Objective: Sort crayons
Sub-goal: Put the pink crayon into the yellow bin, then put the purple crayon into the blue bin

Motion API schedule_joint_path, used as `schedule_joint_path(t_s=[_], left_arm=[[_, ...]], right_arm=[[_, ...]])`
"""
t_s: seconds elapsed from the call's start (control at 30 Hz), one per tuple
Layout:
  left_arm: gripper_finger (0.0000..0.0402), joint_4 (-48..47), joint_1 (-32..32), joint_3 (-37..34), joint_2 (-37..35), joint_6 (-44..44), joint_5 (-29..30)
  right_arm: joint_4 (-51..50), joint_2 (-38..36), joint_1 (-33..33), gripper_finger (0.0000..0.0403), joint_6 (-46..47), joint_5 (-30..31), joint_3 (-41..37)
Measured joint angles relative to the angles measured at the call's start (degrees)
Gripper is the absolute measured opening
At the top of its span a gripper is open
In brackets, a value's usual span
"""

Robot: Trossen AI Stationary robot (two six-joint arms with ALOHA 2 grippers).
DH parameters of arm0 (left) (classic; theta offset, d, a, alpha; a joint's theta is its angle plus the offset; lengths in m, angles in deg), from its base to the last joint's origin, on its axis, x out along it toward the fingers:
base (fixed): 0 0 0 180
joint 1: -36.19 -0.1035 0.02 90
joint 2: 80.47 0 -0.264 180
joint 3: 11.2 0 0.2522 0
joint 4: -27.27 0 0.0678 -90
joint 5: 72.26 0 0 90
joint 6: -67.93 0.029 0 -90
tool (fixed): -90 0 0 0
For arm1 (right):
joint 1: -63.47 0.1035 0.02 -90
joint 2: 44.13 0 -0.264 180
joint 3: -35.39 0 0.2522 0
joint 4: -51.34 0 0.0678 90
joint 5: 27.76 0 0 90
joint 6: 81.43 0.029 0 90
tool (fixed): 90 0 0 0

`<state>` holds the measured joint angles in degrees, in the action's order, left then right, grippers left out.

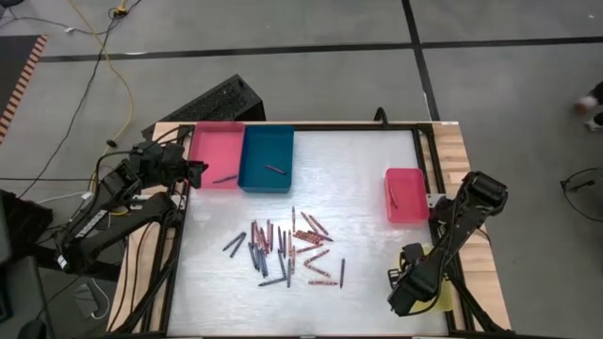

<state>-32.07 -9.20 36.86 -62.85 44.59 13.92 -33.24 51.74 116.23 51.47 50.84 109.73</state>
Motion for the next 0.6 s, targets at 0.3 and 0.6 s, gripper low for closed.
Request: schedule_joint_path(t_s=[0.3,0.6], left_arm=[[0.011,-0.01,0.0,0.0,-0.01,0.16,0.21],[0.011,0.0,0.0,0.0,-0.01,0.19,0.2]], right_arm=[[1.09,0.0,-0.02,0.0051,-0.75,0.09,0.0],[-2.19,0.0,-0.61,0.0064,-1.81,1.39,2.32]])
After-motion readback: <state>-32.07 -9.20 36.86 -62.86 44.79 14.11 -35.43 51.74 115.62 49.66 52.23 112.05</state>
